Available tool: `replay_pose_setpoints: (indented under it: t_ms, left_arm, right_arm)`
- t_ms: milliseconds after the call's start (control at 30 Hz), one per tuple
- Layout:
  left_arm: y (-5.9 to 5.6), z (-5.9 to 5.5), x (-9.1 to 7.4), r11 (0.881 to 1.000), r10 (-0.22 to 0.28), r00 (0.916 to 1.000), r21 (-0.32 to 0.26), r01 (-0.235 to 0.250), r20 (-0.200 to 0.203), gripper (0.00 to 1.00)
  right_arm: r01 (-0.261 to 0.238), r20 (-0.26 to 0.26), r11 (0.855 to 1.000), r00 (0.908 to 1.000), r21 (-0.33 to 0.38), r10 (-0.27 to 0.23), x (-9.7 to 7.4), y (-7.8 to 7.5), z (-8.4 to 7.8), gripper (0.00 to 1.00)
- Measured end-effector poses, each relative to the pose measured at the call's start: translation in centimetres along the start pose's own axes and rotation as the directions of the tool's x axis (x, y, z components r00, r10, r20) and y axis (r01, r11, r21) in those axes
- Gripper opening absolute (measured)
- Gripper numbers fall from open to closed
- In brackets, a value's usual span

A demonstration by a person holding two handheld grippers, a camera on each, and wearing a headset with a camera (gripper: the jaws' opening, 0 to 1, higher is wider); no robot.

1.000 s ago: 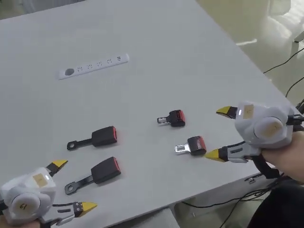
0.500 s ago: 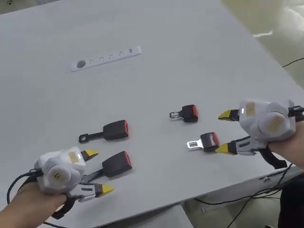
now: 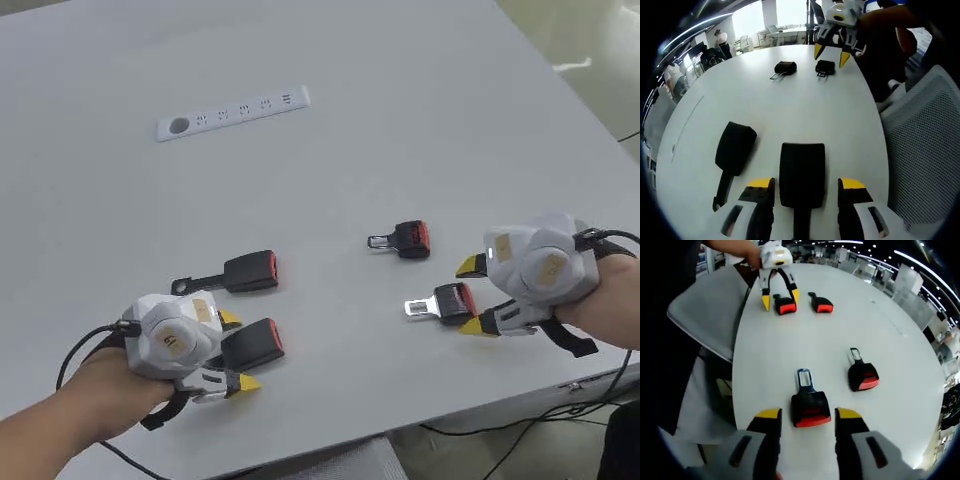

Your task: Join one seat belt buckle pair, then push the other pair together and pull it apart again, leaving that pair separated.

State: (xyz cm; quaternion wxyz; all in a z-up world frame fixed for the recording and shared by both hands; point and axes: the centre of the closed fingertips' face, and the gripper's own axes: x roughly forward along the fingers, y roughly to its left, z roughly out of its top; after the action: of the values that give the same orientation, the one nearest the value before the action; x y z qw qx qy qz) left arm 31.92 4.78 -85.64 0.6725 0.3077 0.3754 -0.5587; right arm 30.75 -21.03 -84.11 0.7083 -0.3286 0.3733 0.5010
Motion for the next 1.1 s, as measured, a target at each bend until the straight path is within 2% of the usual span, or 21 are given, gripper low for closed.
replay_pose_setpoints:
  t_ms: [133, 200, 367, 433, 600, 1100]
  left_arm:
    - [0.3, 0.0, 0.0, 1.0, -0.007, 1.0, 0.002, 0.007, 0.001, 0.45]
    - [0.5, -0.1, -0.1, 1.0, -0.016, 0.9998, 0.014, 0.016, -0.009, 0.34]
    - [0.5, -0.1, -0.1, 0.999, -0.029, 0.9996, 0.037, 0.029, -0.003, 0.34]
    - [0.4, 0.0, -0.1, 0.998, -0.029, 0.9995, 0.054, 0.029, -0.013, 0.34]
    - [0.5, -0.1, -0.1, 0.998, -0.034, 0.999, 0.058, 0.036, -0.028, 0.34]
    - [0.5, -0.1, -0.1, 0.995, -0.047, 0.9978, 0.083, 0.051, -0.046, 0.34]
  right_arm:
    - [-0.032, -0.019, 0.999, 0.9993, -0.006, 0.032, 0.5, -0.1, -0.2, 0.36]
    - [-0.039, -0.031, 0.999, 0.9988, -0.008, 0.039, 0.8, -0.3, -0.4, 0.36]
    - [-0.071, -0.041, 0.997, 0.9967, -0.018, 0.07, 1.2, -0.5, -0.6, 0.33]
    - [-0.084, -0.062, 0.996, 0.9947, -0.042, 0.082, 1.2, -0.4, -0.6, 0.32]
    - [-0.109, -0.077, 0.992, 0.9916, -0.069, 0.104, 1.3, -0.6, -0.6, 0.31]
    - [-0.105, -0.117, 0.992, 0.9884, -0.064, 0.097, 1.6, -0.6, 0.1, 0.32]
